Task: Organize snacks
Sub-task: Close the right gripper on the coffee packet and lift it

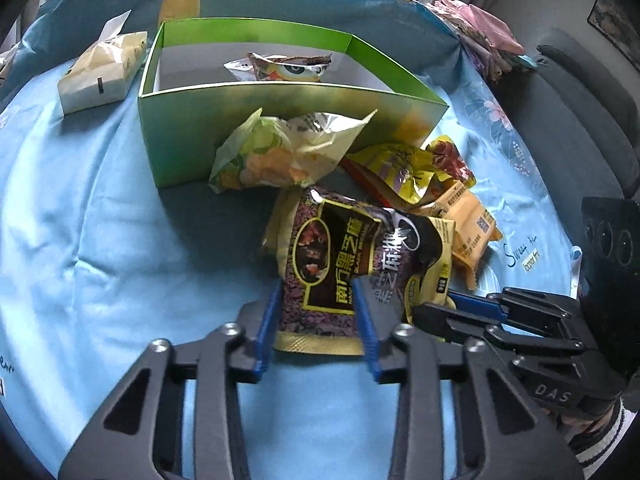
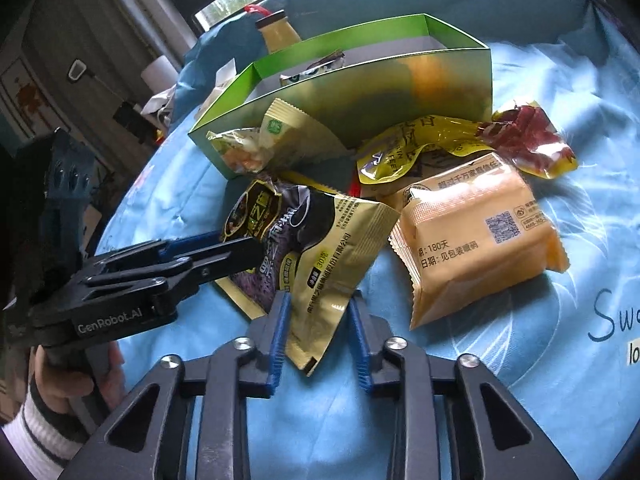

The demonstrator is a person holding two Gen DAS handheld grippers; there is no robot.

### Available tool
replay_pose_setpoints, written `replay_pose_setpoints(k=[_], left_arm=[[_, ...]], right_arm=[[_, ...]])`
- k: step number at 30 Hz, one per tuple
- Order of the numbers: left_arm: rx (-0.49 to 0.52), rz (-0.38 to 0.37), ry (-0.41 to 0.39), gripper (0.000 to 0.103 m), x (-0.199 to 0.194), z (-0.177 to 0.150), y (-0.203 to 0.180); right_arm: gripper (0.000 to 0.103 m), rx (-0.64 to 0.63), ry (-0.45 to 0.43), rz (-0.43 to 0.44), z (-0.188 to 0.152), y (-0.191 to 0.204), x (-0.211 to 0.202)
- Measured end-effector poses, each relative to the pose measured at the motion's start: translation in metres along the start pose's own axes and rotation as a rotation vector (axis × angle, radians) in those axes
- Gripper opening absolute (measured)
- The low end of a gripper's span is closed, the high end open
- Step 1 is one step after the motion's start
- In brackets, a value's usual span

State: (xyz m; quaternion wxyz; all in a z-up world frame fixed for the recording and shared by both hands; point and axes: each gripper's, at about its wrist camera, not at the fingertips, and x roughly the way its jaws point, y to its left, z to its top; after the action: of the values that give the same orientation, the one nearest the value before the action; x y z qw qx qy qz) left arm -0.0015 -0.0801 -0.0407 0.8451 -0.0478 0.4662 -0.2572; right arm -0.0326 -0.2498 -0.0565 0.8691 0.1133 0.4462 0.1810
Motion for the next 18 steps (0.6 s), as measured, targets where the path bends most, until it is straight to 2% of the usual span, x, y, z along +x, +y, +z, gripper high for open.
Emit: replay_pose_setpoints(k=[2, 7, 13, 18], left_arm=[[0.002, -0.011, -0.005, 0.028, -0.004, -0.004, -0.002], [-0.01, -0.031, -0.013, 0.024, -0.014, -0.012, -0.005], [-0.008, -0.05, -0.087, 0.024, -0.048, -0.015, -0.014], [0.019, -0.026, -0.138, 0.024, -0.066, -0.004, -0.021]], right_arm=[[0.016, -0.009, -0.007, -0.003, -0.003, 0.002, -0.002], [0.015, -0.04, -0.017, 0.008, -0.01, 0.009, -0.011], [0.015, -0.067, -0.047, 0.036, -0.009, 0.019, -0.033], [0.015, -0.093, -0.08, 0.049, -0.002, 0.027, -0.044]])
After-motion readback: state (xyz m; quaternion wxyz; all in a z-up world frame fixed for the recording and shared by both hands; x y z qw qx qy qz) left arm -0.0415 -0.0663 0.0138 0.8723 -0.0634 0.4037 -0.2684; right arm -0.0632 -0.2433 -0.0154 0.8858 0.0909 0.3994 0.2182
